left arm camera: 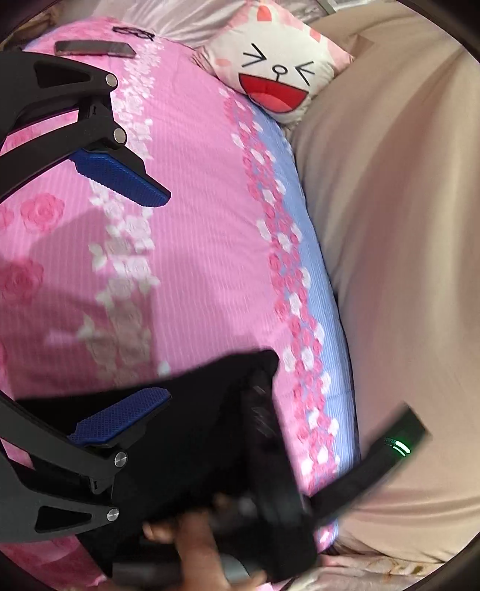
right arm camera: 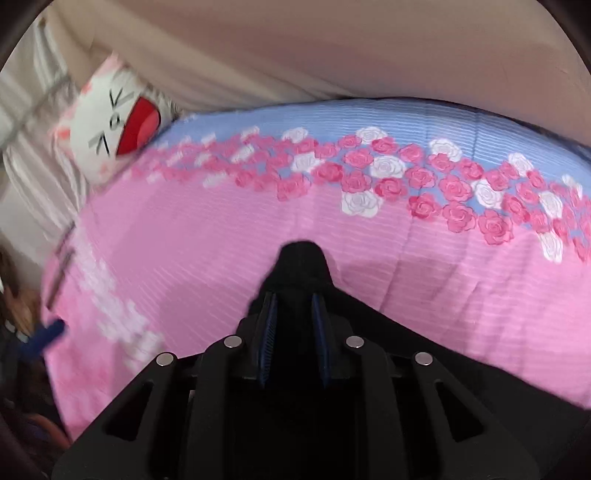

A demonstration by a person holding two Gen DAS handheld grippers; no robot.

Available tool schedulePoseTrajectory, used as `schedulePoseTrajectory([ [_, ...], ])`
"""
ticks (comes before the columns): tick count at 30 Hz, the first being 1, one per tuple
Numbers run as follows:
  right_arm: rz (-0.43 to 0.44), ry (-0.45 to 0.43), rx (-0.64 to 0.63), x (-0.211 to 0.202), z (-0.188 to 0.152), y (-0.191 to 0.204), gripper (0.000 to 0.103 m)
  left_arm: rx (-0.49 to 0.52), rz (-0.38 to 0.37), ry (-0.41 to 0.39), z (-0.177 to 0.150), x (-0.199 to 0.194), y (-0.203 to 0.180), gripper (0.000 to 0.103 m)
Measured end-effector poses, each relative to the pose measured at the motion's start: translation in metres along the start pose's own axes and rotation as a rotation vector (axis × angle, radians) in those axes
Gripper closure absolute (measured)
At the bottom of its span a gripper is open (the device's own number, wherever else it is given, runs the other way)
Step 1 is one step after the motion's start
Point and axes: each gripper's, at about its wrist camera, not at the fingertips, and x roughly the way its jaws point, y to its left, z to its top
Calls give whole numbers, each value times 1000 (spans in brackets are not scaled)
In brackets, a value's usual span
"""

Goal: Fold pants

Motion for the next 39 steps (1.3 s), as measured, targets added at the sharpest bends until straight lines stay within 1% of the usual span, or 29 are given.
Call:
schedulePoseTrajectory([
  [2, 31, -81, 23, -22, -4, 5, 81, -8, -3, 6, -2, 2, 7, 5],
  [3, 35, -101, 34, -26, -7, 5, 81, -15, -5, 10, -2, 4, 10, 5],
  [4, 23, -92, 37, -19, -9, 9, 80, -18, -6, 14, -3, 6, 11, 5],
  [5, -11, -35, 25, 1, -15, 9, 80, -19, -10, 19, -3, 8, 12, 5],
  [6, -11, -24, 31, 12, -18, 9, 80, -20, -12, 24, -2, 10, 12, 5],
  [7, 0, -42, 53, 7, -18, 7, 80, -19, -13, 25, -1, 10, 12, 5],
  [9, 14, -92, 85, -19, -15, 10, 77, -12, -20, 23, -1, 9, 11, 5],
  [10, 31, -140, 84, -40, -19, 14, 78, -11, -19, 26, -1, 8, 11, 5],
  [12, 10, -186, 80, -68, -32, 15, 76, -16, -18, 21, -1, 5, 12, 5],
  [13, -14, -203, 81, -83, -42, 13, 75, -17, -23, 18, -1, 1, 11, 5],
  [15, -100, -220, 109, -118, -79, -1, 64, -16, -26, 11, -2, -4, 9, 5],
  [17, -176, -233, 156, -144, -113, -13, 63, -8, -30, 5, -3, -9, 5, 5],
  [20, -236, -245, 242, -175, -159, -35, 63, 6, -47, -3, -4, -18, -7, 5],
  [22, -280, -201, 279, -175, -187, -51, 66, 10, -57, -6, -6, -23, -17, 5],
  [23, -281, -178, 285, -168, -197, -56, 66, 12, -71, 0, -8, -24, -22, 5],
  [24, -274, -205, 270, -165, -207, -58, 66, 6, -95, 12, -11, -24, -25, 5],
  [25, -283, -232, 248, -165, -210, -55, 66, -17, -141, 32, -15, -21, -28, 6],
  [27, -302, -221, 220, -172, -208, -50, 65, -83, -222, 78, -22, -16, -25, 6],
  [28, -283, -225, 227, -180, -207, -49, 65, -112, -252, 100, -24, -16, -21, 6],
  [29, -245, -238, 252, -188, -208, -48, 58, -152, -290, 124, -26, -17, -13, 6],
  [30, -216, -254, 273, -198, -211, -51, 44, -194, -329, 135, -28, -19, -3, 6],
  [31, -172, -282, 305, -213, -218, -58, 36, -248, -373, 140, -30, -22, 11, 6],
  [32, -157, -291, 332, -224, -224, -65, 21, -295, -410, 152, -33, -22, 23, 6],
  [33, -151, -293, 354, -229, -229, -71, 17, -344, -451, 170, -36, -20, 33, 6],
  [34, -135, -292, 385, -235, -236, -82, 17, -421, -519, 207, -41, -13, 46, 6],
  [35, -119, -290, 416, -239, -241, -91, 16, -469, -562, 236, -43, -6, 52, 6],
  [36, -92, -285, 438, -238, -244, -99, 16, -501, -592, 262, -46, 1, 54, 8],
  [37, -17, -273, 489, -234, -250, -112, 16, -535, -643, 307, -49, 13, 53, 9],
  [39, 61, -258, 556, -227, -257, -128, 17, -545, -688, 376, -48, 31, 44, 10],
])
